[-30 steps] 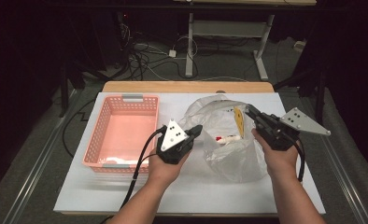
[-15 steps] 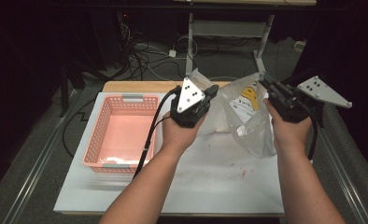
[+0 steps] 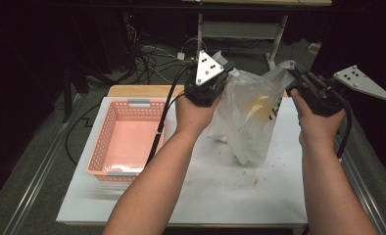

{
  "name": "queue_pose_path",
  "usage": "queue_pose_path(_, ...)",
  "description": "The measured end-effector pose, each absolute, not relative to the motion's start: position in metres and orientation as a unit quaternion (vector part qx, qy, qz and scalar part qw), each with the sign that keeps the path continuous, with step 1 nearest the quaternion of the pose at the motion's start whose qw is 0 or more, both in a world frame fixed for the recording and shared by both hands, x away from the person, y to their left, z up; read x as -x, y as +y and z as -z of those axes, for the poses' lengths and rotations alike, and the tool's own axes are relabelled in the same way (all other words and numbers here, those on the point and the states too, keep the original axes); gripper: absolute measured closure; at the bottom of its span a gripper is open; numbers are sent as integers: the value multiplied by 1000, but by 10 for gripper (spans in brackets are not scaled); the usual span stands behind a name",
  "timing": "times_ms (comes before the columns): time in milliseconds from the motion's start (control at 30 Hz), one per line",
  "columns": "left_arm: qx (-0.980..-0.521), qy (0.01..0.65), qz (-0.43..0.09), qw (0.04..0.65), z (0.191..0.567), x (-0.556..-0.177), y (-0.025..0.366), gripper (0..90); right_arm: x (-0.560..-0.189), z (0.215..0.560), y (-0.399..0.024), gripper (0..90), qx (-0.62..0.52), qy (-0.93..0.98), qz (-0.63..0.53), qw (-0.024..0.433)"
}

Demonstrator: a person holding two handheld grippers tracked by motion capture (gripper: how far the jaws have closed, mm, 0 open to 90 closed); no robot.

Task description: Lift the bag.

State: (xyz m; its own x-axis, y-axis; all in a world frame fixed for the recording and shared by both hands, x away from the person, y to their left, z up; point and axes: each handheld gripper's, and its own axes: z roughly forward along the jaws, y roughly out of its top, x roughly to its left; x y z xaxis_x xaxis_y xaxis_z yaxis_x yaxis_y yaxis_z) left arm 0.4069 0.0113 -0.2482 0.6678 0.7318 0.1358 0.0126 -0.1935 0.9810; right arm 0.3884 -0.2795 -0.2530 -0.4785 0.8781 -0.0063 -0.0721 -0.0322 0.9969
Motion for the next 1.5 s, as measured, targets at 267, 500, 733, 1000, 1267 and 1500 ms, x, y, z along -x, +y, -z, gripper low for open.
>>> queue_pose_path(267,-721,279,-293,563,270,-410,20,871,-397,283,-289,900,-372,601,-603,371)
queue_pose_path(500,-722,279,-278,569,279,-381,46,623,-403,289,-291,900,-381,612,-580,380)
queue_pose_path(733,-722,283,-272,570,296,-339,78,458,-410,295,-291,900,-391,619,-564,382)
queue_pose_path(1000,-746,308,-208,552,348,-313,93,327,-411,301,-288,900,-394,629,-553,380)
queue_pose_path(1267,-768,330,-147,529,394,-310,84,168,-403,303,-286,715,-381,636,-567,360)
queue_pose_path(1500,-779,327,-144,515,403,-309,77,144,-382,293,-286,613,-355,635,-591,349)
